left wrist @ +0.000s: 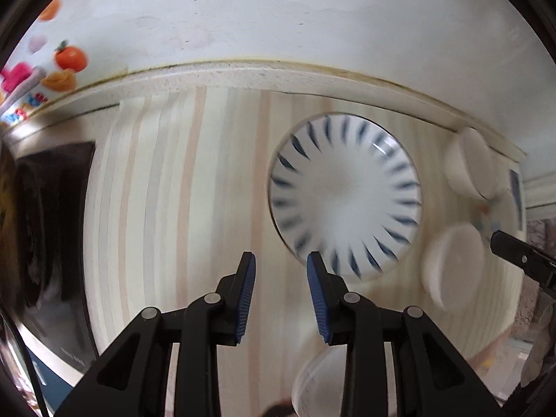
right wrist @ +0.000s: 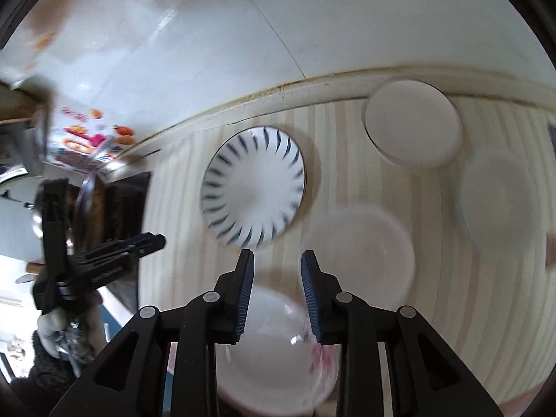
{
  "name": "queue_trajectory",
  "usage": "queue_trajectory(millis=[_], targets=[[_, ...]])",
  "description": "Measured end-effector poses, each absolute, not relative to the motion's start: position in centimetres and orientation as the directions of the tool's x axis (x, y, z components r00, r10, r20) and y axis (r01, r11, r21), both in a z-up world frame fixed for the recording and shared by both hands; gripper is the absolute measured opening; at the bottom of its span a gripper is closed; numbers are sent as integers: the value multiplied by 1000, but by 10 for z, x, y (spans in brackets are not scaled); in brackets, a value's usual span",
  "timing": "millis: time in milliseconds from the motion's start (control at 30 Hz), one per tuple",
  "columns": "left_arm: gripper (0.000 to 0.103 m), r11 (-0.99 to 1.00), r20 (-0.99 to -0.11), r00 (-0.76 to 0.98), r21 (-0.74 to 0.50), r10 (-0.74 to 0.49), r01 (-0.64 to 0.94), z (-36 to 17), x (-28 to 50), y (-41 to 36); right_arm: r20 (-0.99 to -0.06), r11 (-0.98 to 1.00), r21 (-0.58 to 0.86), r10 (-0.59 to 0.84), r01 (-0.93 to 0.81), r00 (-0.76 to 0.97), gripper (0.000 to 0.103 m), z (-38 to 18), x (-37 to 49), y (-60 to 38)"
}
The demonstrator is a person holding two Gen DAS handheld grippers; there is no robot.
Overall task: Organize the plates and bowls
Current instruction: 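Grasp the blue-striped plate rim with the left tool while the right tool grasps it too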
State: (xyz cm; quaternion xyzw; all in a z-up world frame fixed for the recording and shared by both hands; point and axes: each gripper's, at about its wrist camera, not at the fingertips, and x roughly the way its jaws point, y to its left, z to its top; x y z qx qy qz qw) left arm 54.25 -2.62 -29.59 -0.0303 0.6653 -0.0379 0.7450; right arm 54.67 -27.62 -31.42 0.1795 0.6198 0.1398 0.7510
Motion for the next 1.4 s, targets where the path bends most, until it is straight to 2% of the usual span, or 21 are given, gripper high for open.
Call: queue_trajectory(millis=[167, 367, 533, 567, 600, 633, 733, 833, 967, 1400], targets=[[28, 997, -997, 46, -67, -68, 25, -332, 581, -24, -926, 930, 366, 360, 40, 111, 31, -363, 620, -262], [28, 997, -997, -46, -67, -65, 40, -374, 598, -26, -935, 932, 355, 353, 71, 43, 31, -406, 646, -255], [27, 991, -990, -48, -134, -133, 22, -390, 602, -21, -938, 935, 346, 346, 80, 13, 31, -427, 653, -251], [21, 988, -988, -41, -151, -150, 20, -390, 602, -21, -937, 934, 349, 349, 79, 12, 29, -430, 652, -249], [21, 988, -988, -34, -153, -153, 19, -390, 601, -20, -938, 935, 347, 347, 73, 16, 27, -431, 651, -248], [21, 987, -987, -29, -157, -156, 18, -391, 601, -19, -939, 937, 344, 343, 61, 22, 17, -432, 650, -246], [20, 984, -984, -19, -175, -175, 2, -391, 600, -14, -939, 939, 343, 342, 25, 31, 9, -433, 648, -240], [20, 978, -978, -5, -211, -211, -10, -392, 598, -3, -947, 947, 320, 320, -1, 44, 9, -432, 647, -236], [20, 966, -966, 10, -259, -258, -28, -393, 590, 16, -932, 933, 360, 359, 19, 46, 9, -434, 647, -241], [20, 960, -960, 45, -279, -278, -22, -375, 567, 31, -906, 906, 421, 418, 48, 64, 9, -434, 637, -249]])
